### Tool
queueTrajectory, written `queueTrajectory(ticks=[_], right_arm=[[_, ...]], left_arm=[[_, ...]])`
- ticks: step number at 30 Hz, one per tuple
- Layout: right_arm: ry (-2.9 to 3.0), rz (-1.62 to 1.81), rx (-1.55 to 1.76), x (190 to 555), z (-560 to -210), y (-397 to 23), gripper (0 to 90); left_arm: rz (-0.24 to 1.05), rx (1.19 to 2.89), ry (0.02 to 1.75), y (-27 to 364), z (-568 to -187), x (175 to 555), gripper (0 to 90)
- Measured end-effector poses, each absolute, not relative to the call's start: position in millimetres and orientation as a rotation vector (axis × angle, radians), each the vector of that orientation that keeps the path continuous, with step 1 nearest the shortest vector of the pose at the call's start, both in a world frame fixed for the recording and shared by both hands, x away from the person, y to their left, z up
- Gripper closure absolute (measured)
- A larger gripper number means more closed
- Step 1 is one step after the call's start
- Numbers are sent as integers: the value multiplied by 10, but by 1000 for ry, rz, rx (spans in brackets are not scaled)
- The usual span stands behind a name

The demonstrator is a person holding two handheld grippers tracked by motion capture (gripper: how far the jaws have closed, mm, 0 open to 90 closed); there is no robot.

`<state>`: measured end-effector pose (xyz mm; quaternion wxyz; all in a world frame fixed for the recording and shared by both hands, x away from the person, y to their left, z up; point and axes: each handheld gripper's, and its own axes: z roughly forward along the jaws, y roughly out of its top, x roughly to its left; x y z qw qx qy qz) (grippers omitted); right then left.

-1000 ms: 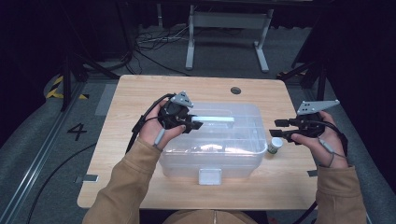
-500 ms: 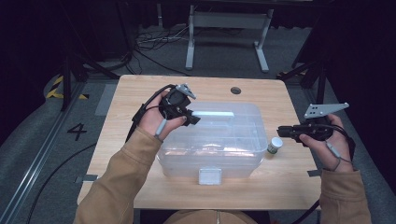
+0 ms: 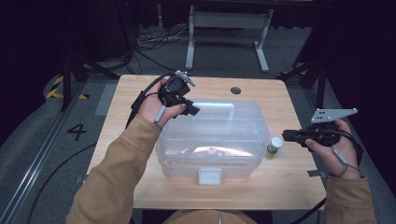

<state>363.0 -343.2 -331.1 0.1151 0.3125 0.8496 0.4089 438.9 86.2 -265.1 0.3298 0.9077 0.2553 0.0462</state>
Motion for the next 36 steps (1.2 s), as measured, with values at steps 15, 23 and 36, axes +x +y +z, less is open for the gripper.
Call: queueTrajectory(ticks=[15, 23, 36], right_arm=[[2613, 1285, 786, 3569, -3340, -3339, 897], [2729, 1276, 697, 3566, -3397, -3208, 900], [2729, 1301, 672, 3614, -3472, -3063, 900]], left_arm=[[104, 2367, 724, 869, -2496, 4607, 720], [73, 2385, 741, 860, -2453, 4705, 719], [43, 2382, 752, 869, -2441, 4769, 718]])
